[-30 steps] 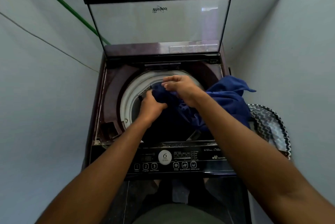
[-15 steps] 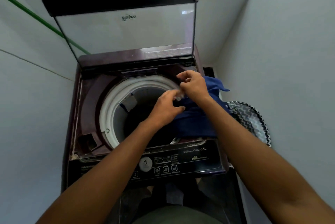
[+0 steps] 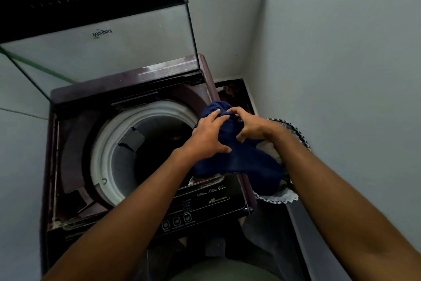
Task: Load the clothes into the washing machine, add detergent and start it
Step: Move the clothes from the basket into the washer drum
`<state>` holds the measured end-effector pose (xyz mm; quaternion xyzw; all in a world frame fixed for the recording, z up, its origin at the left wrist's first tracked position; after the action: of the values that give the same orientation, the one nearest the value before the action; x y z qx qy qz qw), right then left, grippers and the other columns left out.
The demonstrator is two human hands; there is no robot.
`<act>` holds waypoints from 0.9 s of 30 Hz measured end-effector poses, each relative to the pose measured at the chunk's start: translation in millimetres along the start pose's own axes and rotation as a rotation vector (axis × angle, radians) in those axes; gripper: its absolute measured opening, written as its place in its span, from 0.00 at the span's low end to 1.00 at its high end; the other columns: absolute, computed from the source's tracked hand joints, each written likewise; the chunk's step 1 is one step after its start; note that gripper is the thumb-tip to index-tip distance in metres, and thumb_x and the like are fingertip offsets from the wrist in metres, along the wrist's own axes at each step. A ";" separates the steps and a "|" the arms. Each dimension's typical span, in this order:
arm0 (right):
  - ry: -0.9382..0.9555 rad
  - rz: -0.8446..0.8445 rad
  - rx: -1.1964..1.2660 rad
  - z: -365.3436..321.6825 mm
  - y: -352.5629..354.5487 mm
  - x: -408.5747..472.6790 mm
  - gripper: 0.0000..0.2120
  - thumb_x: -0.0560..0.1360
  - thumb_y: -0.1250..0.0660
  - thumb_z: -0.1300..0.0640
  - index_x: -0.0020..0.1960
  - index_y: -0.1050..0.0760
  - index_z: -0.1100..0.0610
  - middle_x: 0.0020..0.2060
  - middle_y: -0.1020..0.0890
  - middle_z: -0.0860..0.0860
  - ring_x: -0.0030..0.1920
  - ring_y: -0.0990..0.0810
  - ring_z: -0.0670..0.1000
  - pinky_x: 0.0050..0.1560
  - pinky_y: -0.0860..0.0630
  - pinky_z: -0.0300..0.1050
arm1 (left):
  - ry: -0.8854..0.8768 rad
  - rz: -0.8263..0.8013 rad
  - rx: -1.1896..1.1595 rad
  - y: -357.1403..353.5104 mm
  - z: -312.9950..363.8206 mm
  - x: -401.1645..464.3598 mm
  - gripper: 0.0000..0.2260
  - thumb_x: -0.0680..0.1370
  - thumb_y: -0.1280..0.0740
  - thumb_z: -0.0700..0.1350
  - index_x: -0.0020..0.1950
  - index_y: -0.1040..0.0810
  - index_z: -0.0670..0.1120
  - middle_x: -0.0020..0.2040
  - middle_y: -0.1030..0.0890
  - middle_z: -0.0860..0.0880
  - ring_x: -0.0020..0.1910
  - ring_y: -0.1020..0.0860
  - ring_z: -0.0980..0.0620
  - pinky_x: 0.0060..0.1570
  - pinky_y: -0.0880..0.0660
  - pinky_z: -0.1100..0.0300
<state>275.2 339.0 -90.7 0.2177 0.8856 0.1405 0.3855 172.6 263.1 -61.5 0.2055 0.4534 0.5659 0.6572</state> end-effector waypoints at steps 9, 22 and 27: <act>0.079 0.189 -0.252 -20.0 7.7 1.5 0.26 0.65 0.29 0.64 0.61 0.26 0.47 0.50 0.18 0.53 0.41 0.19 0.52 0.40 0.18 0.50 | 0.001 0.032 -0.036 1.8 2.5 -4.4 0.51 0.66 0.19 0.51 0.80 0.47 0.54 0.80 0.46 0.52 0.75 0.42 0.44 0.73 0.37 0.44; 0.158 0.191 0.125 -128.0 -16.5 -0.2 0.11 0.50 0.37 0.66 0.33 0.26 0.62 0.27 0.22 0.55 0.31 0.23 0.55 0.30 0.25 0.46 | 0.069 0.261 -0.269 79.2 -49.6 -38.2 0.30 0.63 0.19 0.47 0.62 0.24 0.54 0.54 0.19 0.51 0.51 0.21 0.50 0.51 0.23 0.53; 0.266 0.230 0.174 -180.8 -34.5 15.0 0.15 0.44 0.39 0.63 0.31 0.29 0.63 0.28 0.26 0.55 0.33 0.27 0.55 0.31 0.30 0.48 | 0.140 0.440 -0.280 115.2 -84.3 -63.9 0.23 0.67 0.23 0.45 0.60 0.24 0.51 0.53 0.19 0.50 0.47 0.22 0.51 0.44 0.27 0.57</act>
<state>122.0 301.8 5.5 0.3295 0.9067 0.1343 0.2263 41.8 214.9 9.4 0.1666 0.3595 0.7652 0.5075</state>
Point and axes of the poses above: each hand's wrist, its own x-axis towards the middle knuckle, its own y-axis out of the back of the hand, z = x × y, the point moved 9 cm from there along x, towards the middle knuckle
